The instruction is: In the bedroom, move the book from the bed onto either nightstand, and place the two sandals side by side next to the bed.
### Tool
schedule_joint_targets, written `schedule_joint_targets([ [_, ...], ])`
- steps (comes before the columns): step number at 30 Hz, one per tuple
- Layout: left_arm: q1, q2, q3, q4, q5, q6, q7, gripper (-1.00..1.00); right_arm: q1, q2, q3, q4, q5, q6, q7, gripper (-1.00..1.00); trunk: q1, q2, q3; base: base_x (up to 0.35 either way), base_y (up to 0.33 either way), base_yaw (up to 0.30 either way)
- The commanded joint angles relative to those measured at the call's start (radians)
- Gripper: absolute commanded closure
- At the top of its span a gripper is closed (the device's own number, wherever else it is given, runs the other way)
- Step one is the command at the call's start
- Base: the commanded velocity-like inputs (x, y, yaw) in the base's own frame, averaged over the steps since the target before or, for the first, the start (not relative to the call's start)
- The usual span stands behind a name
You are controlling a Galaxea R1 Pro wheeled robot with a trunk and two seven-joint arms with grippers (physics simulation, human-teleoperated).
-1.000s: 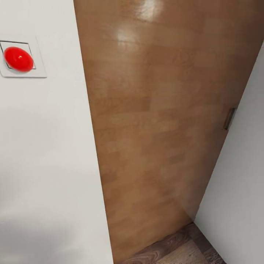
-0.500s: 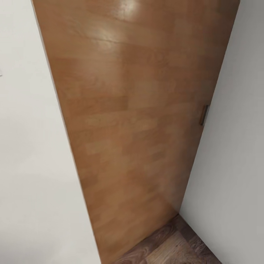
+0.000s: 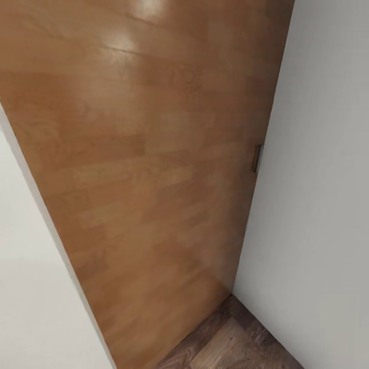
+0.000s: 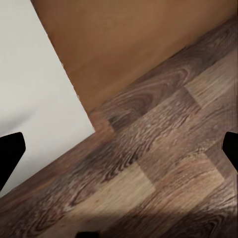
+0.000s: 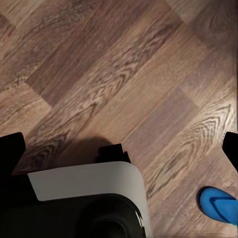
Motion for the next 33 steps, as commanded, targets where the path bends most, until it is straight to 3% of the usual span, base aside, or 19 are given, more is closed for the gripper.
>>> schedule_joint_targets([
  [1, 0.000, 0.001, 0.000, -0.001, 0.001, -0.002, 0.000, -1.00, 0.000, 0.000, -0.001, 0.000, 0.000, -0.002, -0.001, -1.00, 0.000, 0.000, -0.001, 0.006, 0.000, -0.280],
  [26, 0.000, 0.001, 0.000, -0.001, 0.001, -0.001, 0.000, -1.00, 0.000, 0.000, -0.001, 0.000, 0.000, -0.002, -0.001, -1.00, 0.000, 0.000, -0.014, 0.001, 0.000, -0.278],
  [33, 0.000, 0.001, 0.000, -0.001, 0.001, 0.000, 0.001, -1.00, 0.000, 0.000, -0.001, 0.000, 0.000, -0.002, -0.001, -1.00, 0.000, 0.000, -0.015, 0.140, 0.000, -0.119],
])
